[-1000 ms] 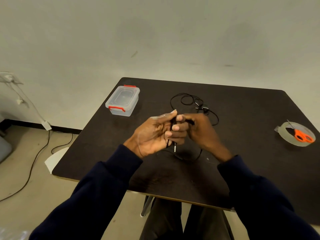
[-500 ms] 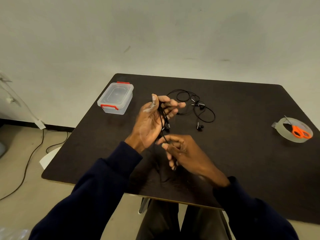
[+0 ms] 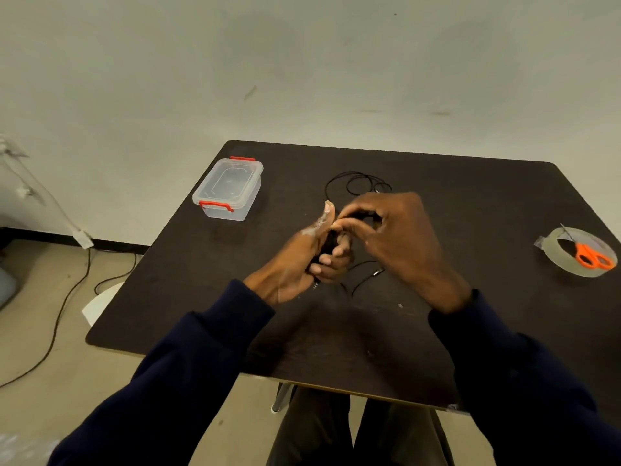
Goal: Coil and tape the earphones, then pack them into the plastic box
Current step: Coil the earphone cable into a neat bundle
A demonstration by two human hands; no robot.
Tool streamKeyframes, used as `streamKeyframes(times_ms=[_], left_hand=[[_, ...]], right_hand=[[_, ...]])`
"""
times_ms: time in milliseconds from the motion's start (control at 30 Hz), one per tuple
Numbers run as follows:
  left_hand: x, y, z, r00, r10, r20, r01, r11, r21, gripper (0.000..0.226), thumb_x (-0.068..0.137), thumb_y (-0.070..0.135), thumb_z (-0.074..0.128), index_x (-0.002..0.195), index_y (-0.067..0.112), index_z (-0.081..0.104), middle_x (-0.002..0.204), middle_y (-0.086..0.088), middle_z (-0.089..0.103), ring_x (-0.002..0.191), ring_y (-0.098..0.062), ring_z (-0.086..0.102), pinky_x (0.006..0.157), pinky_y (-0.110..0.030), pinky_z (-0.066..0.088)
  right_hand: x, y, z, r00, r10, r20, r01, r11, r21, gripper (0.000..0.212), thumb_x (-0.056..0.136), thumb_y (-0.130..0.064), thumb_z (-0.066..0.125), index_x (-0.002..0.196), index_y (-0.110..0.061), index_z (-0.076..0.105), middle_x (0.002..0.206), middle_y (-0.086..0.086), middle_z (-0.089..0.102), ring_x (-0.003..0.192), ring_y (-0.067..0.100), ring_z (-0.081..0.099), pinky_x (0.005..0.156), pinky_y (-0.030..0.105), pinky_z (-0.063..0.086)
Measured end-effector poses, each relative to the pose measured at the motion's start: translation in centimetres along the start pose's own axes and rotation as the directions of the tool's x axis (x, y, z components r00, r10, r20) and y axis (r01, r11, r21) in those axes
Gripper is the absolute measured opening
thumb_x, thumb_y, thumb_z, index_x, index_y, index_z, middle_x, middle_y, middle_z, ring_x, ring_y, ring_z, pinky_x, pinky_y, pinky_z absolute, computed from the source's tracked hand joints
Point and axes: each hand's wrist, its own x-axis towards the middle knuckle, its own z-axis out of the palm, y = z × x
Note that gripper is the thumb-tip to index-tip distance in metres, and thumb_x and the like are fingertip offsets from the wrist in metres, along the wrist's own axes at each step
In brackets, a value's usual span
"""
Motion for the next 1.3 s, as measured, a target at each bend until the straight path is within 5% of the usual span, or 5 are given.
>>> streamKeyframes(times_ms=[333,500,700,1067,1300], left_hand=[[-1.3,1.8,-0.1,0.943,0.198,0.266,-0.01,0.818,-0.575,0.046,0.112,0.035,0.02,0.086,0.012,0.05,0.071,0.0,0.055,0.048,-0.005,0.041,0.051,-0.02,0.029],[-0.9,2.1,-1.0,0.96,0.278,0.021,-0.215,0.787,-0.578,0.054,0.114,0.03,0.027,0.108,0.002,0.073,0.121,-0.016,0.072,0.109,-0.029,0.072,0.092,-0.032,0.059],[0.0,2.2,-2.2,0.911,0.412,-0.018,-0.392,0.853,-0.344,0.055,0.114,0.028,0.011,0.158,-0.001,0.027,0.166,-0.017,0.03,0.153,-0.035,0.031,0.125,-0.058,0.024],[-1.5,0.8,-0.7,0.978,0.158,-0.139,-0.119,0.96,0.254,0.058,0.113,0.036,0.025,0.112,-0.003,0.068,0.101,-0.018,0.076,0.084,-0.026,0.076,0.073,-0.032,0.062],[-2.1,1.2,-0.8,0.982,-0.062,0.18,0.077,0.994,-0.075,0.084,0.102,0.071,0.014,0.069,0.007,0.056,0.059,-0.012,0.057,0.029,-0.007,0.038,0.033,-0.02,0.015]], right_hand=[[-1.6,1.8,5.2,0.918,0.328,0.223,-0.394,0.696,0.6,0.017,0.1,-0.017,0.065,0.095,-0.007,0.078,0.068,-0.001,0.071,0.053,0.017,0.057,0.055,0.024,0.044],[-4.3,-0.3,6.3,0.879,0.298,0.373,-0.474,0.638,0.607,0.026,0.106,-0.014,0.054,0.087,-0.011,0.072,0.066,0.004,0.064,0.047,0.005,0.045,0.046,0.018,0.035],[-5.6,-1.8,4.8,0.895,0.189,0.404,-0.376,0.806,0.458,0.023,0.108,-0.017,0.05,0.111,-0.009,0.071,0.063,0.005,0.065,0.046,0.004,0.051,0.051,0.018,0.041],[-1.4,-2.3,-1.3,0.93,-0.112,0.351,0.137,0.989,-0.049,0.011,0.093,-0.021,0.072,0.101,-0.023,0.078,0.09,-0.01,0.076,0.078,0.002,0.069,0.071,0.032,0.058],[1.5,0.1,-1.1,0.99,-0.121,0.077,0.107,0.981,0.161,0.01,0.087,-0.015,0.08,0.094,-0.008,0.08,0.088,-0.001,0.077,0.08,0.008,0.072,0.074,0.026,0.057]])
